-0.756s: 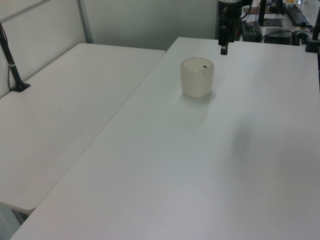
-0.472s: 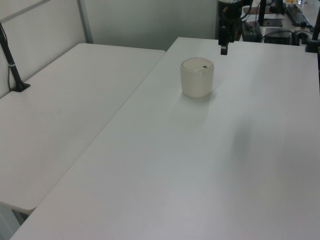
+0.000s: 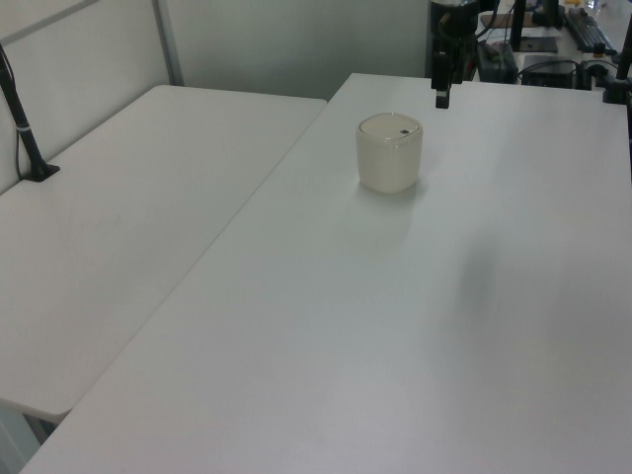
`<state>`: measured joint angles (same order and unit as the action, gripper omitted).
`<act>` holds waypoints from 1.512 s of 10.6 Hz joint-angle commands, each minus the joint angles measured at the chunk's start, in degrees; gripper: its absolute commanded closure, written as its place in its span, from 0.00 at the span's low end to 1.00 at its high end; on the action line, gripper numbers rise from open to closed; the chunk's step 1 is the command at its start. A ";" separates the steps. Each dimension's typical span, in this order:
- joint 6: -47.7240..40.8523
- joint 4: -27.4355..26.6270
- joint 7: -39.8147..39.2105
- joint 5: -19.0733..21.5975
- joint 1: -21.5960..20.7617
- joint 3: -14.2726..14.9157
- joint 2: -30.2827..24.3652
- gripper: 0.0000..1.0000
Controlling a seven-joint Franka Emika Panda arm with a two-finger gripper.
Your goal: Open the trash bin
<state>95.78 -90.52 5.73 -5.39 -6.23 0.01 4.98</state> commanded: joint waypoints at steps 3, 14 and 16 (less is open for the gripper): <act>3.53 -0.89 -0.99 0.99 0.17 0.25 -0.24 0.00; 5.19 -0.89 -4.50 0.73 0.26 0.25 0.99 0.95; 8.70 -0.89 -4.15 0.55 2.18 0.87 2.13 0.95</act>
<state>100.23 -90.77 2.57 -5.39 -6.07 0.17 6.18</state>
